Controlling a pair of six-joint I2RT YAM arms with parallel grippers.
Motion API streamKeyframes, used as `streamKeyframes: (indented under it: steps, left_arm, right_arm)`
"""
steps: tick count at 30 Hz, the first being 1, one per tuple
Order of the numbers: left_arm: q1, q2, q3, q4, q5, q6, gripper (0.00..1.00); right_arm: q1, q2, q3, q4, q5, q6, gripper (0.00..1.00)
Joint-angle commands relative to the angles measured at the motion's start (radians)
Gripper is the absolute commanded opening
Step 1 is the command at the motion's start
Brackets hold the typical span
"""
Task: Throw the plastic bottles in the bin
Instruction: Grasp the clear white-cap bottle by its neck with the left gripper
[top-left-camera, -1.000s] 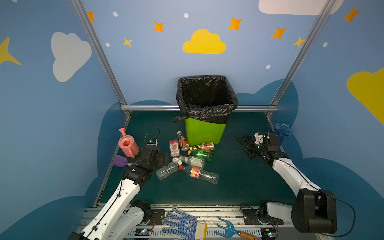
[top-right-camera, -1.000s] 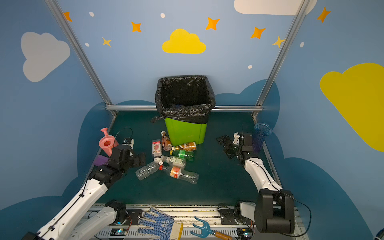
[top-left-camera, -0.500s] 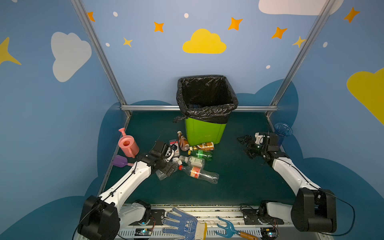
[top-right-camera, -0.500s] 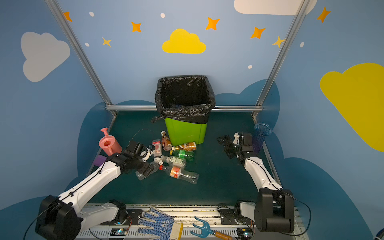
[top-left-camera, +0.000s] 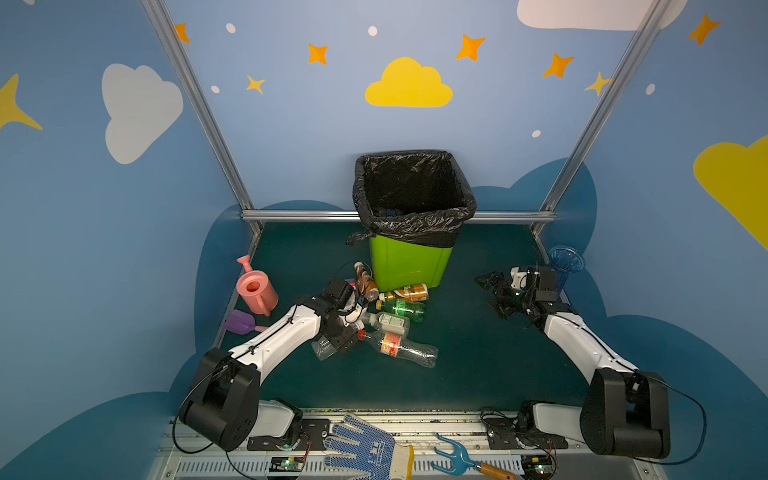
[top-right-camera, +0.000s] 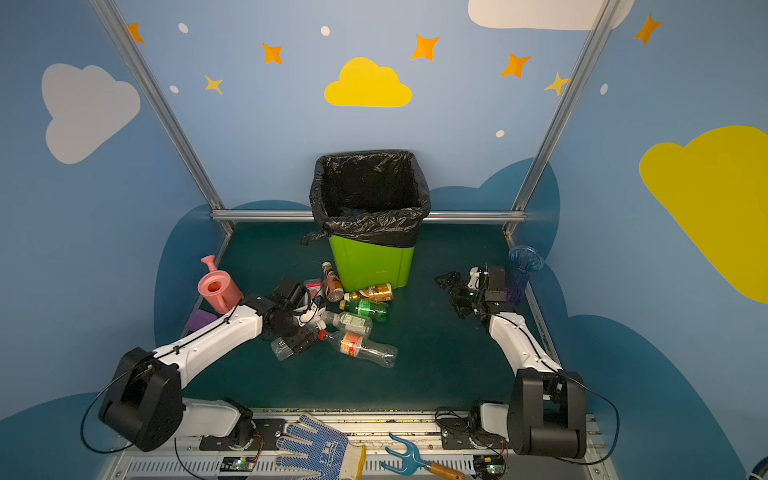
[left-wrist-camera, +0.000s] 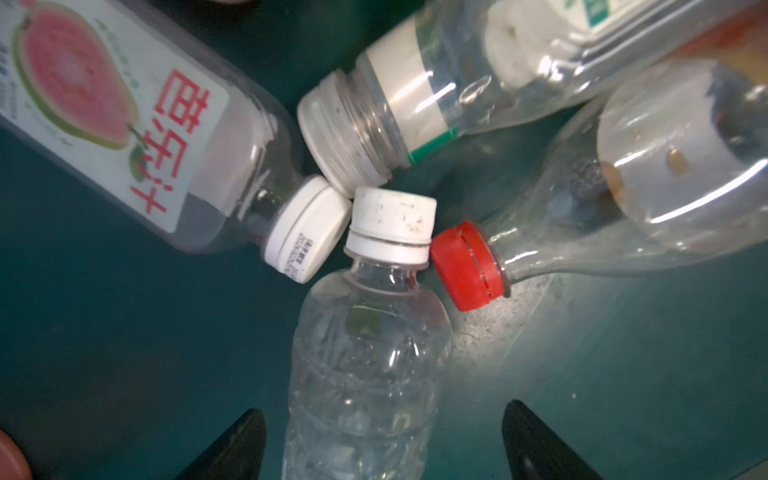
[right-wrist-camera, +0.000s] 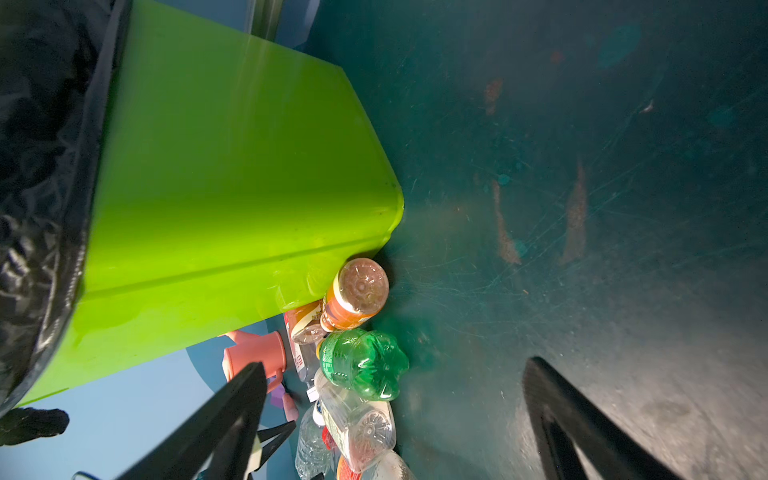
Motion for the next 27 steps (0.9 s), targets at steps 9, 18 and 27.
streamKeyframes:
  steps: [9, 18, 27]
  left_arm:
    - [-0.046, 0.155, 0.071, -0.097, -0.093, -0.025, 0.77]
    - [-0.06, 0.115, 0.081, -0.122, -0.103, -0.038, 0.54]
    - [-0.07, -0.118, 0.176, -0.204, -0.152, -0.07, 0.53]
  right_arm:
    - [-0.026, 0.026, 0.001, 0.011, -0.04, -0.02, 0.95]
    - [-0.048, 0.03, -0.008, 0.017, -0.054, -0.019, 0.95]
    - [-0.051, 0.017, -0.008, 0.018, -0.057, -0.01, 0.95]
